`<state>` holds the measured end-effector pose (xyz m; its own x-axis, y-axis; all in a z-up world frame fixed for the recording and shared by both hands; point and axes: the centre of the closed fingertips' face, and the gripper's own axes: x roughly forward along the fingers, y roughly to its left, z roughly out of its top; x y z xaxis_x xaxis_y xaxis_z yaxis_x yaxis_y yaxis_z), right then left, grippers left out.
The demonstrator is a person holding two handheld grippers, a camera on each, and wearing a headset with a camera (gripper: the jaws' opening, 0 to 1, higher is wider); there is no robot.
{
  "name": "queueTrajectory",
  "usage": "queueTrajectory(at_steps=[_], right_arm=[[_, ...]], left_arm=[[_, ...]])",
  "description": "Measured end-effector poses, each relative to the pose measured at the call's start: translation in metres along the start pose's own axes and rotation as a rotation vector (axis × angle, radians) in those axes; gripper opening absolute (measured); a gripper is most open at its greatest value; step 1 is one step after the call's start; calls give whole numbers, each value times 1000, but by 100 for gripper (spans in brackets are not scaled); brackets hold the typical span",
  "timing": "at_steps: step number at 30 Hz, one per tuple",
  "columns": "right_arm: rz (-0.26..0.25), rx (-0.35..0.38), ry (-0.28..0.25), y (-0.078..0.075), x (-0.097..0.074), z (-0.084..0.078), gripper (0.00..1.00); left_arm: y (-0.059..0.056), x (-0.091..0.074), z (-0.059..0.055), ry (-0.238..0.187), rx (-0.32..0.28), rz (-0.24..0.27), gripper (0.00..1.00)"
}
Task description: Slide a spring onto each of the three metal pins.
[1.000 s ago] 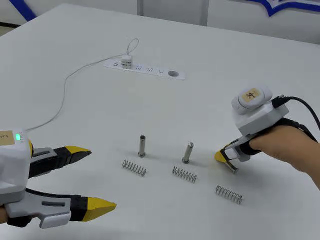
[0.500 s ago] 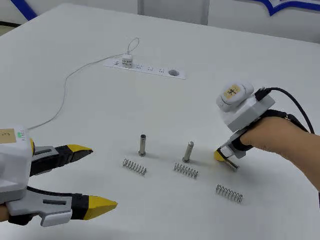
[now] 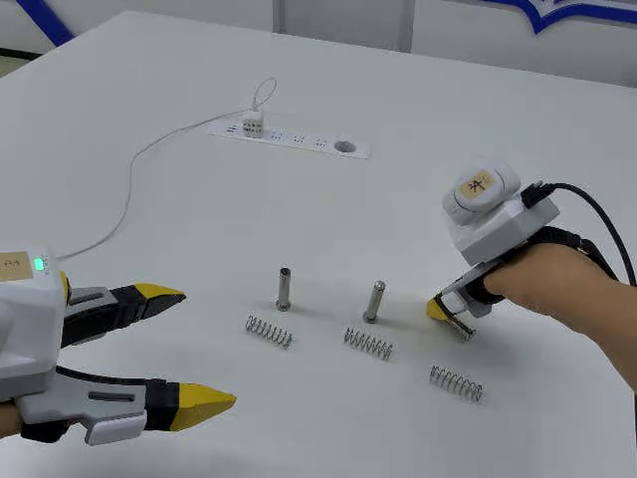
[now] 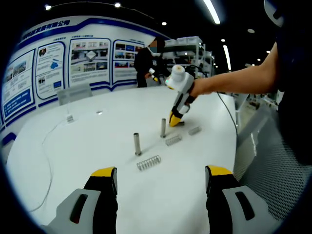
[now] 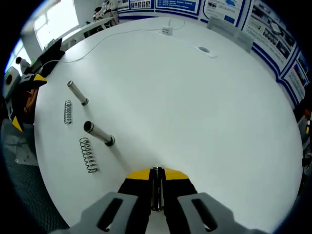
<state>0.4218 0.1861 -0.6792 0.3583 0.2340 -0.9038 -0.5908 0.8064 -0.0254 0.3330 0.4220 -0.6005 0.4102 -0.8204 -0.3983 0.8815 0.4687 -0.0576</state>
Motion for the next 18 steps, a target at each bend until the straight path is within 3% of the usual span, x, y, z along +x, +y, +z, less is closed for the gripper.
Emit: queueTrajectory(at_steps=[5,18], right_arm=[[-8,31,-76,2,-15,5,9],[-33,32,-169,8,-39,5,9]], left_arm=[[0,0,3,-2,8,1,75],[-2,0,7,-5,21,-7,75]])
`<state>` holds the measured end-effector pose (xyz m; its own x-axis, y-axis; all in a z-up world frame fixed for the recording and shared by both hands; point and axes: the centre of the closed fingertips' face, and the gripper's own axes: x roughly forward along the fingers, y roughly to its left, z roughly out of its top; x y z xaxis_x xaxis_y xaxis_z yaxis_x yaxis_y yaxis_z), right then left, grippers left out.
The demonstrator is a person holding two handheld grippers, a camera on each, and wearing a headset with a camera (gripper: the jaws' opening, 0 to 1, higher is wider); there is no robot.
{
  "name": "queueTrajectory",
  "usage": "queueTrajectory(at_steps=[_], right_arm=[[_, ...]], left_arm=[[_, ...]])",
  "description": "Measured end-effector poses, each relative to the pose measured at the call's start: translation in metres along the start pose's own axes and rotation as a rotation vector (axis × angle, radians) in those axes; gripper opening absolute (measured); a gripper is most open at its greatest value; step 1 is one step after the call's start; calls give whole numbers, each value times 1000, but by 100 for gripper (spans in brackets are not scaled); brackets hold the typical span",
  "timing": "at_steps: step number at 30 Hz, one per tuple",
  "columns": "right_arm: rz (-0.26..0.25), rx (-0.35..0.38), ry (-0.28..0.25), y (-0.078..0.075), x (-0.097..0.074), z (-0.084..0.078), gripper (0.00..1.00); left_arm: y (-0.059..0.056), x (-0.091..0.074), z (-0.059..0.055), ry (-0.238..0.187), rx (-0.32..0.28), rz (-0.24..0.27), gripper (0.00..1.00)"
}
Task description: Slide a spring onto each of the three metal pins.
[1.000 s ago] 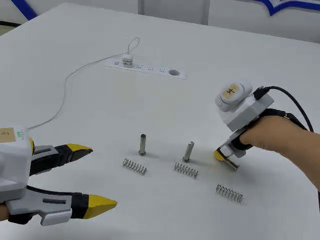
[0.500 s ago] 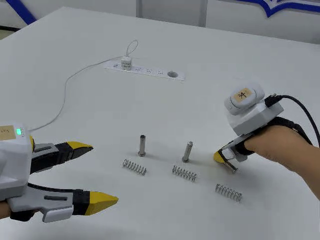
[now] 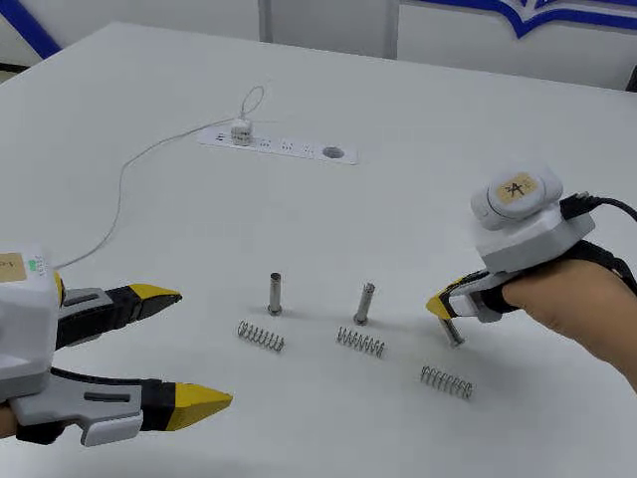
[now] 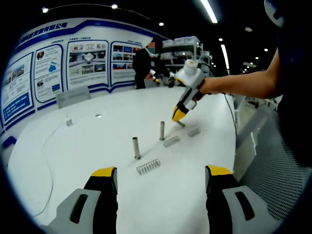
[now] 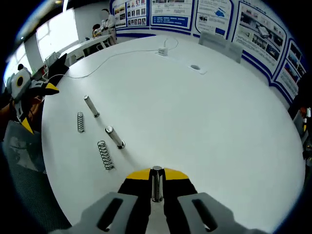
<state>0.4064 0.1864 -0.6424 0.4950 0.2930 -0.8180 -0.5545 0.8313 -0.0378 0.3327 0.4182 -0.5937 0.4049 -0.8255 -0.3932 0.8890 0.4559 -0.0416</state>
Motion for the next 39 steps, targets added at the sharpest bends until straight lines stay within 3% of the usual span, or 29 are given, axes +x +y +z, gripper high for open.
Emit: queueTrajectory(at_steps=[19,32,39], right_arm=[[-11,27,-68,-6,-15,0,9],[7,99,-84,-4,-22,-7,9],[1,91,-83,-4,-23,-11,9]], left_arm=[[-2,-2,4,-2,12,4,75],[-2,-5,5,0,13,8,75],[-4,-4,6,-3,17,6,75]])
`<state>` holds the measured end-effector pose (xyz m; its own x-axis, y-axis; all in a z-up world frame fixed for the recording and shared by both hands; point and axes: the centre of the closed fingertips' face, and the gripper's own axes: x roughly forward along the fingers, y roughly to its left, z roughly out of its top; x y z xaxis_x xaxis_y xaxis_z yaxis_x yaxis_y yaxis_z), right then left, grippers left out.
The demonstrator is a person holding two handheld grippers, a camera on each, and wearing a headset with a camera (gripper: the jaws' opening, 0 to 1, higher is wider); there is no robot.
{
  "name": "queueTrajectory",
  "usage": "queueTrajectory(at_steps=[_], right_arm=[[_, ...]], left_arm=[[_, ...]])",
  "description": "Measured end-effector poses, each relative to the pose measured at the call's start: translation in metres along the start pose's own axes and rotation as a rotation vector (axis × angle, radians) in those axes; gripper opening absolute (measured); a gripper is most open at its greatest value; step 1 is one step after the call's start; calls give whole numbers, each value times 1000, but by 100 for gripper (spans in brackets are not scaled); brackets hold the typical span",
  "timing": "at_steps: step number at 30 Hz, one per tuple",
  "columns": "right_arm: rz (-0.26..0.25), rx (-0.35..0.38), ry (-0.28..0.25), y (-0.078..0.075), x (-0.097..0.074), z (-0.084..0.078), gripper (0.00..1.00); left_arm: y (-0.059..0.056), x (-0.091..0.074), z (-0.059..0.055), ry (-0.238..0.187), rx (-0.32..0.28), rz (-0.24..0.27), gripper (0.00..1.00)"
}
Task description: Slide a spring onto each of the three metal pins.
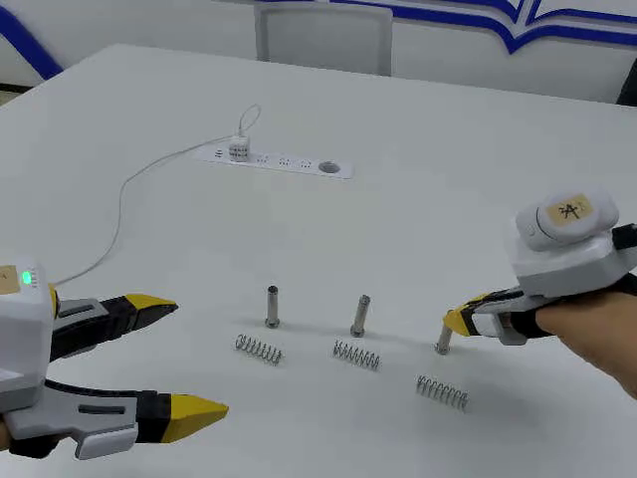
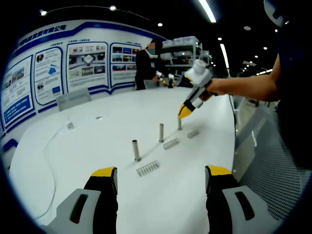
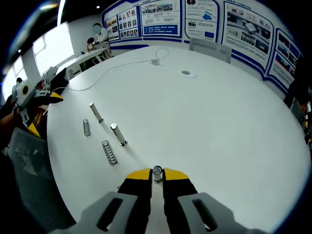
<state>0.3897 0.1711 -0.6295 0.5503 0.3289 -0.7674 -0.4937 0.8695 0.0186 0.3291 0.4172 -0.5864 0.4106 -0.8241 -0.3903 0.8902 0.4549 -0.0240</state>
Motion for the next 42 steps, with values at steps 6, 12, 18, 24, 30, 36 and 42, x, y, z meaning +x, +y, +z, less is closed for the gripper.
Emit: queueTrajectory(at_steps=[6,12,18,24,30,36,42], right_arm=[[-1,-14,4,0,0,-2,9],[-1,-23,3,0,0,-1,9],[-2,-38,-5,0,-1,0,10],[-7,-45,-14,-2,-4,1,11],[-8,-53,-17,-2,-7,-1,13],[-9,-55,-18,-1,-11,-6,14],[-5,-62,-6,2,-13,-14,14]], left_arm=[[0,-1,-1,-1,1,2,75],[0,-3,0,-5,1,6,75],[0,-2,0,-7,2,8,75],[-1,-1,1,-7,4,5,75],[-1,-1,2,-8,5,3,75],[-1,-1,2,-7,5,2,75],[-1,-1,1,-5,4,0,75]])
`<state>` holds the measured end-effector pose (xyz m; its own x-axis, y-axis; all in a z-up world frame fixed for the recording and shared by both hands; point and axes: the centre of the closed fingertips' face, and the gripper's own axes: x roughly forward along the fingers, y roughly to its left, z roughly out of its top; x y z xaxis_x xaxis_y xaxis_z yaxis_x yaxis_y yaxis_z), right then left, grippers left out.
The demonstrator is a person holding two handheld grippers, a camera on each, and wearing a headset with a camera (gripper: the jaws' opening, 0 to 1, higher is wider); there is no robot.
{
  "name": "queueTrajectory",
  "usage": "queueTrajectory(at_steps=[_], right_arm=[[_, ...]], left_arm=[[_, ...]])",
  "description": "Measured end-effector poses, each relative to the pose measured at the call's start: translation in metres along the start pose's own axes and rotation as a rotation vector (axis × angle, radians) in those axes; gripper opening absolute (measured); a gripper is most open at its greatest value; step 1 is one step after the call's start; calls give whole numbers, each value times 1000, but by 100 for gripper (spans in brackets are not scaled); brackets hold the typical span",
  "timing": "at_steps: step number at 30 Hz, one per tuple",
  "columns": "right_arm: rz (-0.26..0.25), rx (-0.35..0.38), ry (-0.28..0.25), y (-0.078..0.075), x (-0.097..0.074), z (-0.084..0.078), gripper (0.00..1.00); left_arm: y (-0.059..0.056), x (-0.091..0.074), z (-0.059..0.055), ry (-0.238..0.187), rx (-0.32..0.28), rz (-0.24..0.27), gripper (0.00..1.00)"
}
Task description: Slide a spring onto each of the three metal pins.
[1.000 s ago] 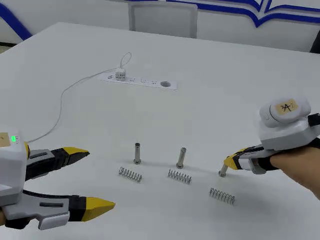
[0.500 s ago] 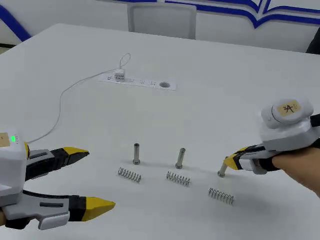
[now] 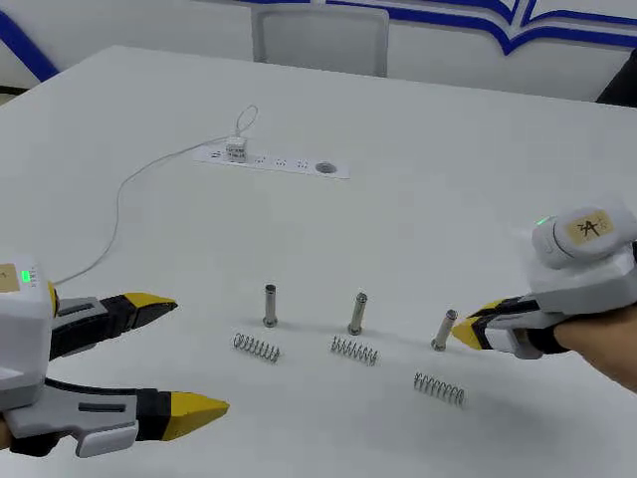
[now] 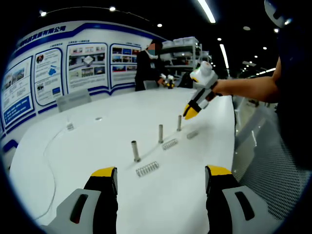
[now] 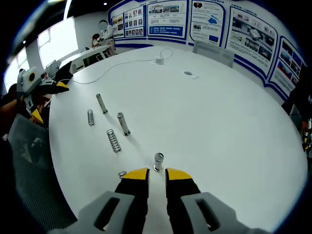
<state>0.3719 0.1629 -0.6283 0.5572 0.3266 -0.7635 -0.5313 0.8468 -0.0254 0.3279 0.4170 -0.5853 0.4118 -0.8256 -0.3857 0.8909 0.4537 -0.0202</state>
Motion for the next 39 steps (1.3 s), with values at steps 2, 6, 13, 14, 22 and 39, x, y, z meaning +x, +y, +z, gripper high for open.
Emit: queueTrajectory(at_steps=[2,6,13,14,22,39], right_arm=[[6,-4,6,3,-1,-4,14],[27,-27,24,12,-1,-10,15],[64,-63,42,21,1,-14,15],[69,-66,44,22,1,-14,15],[151,-138,78,43,5,-18,15],[204,-336,204,61,24,-23,15]], left_arm=[[0,0,0,2,0,0,75],[-1,0,0,2,0,-2,75],[-2,1,0,4,0,-5,75],[-2,1,0,3,0,-6,75],[-3,1,0,6,2,-8,75],[-4,2,-4,9,-5,-9,74]])
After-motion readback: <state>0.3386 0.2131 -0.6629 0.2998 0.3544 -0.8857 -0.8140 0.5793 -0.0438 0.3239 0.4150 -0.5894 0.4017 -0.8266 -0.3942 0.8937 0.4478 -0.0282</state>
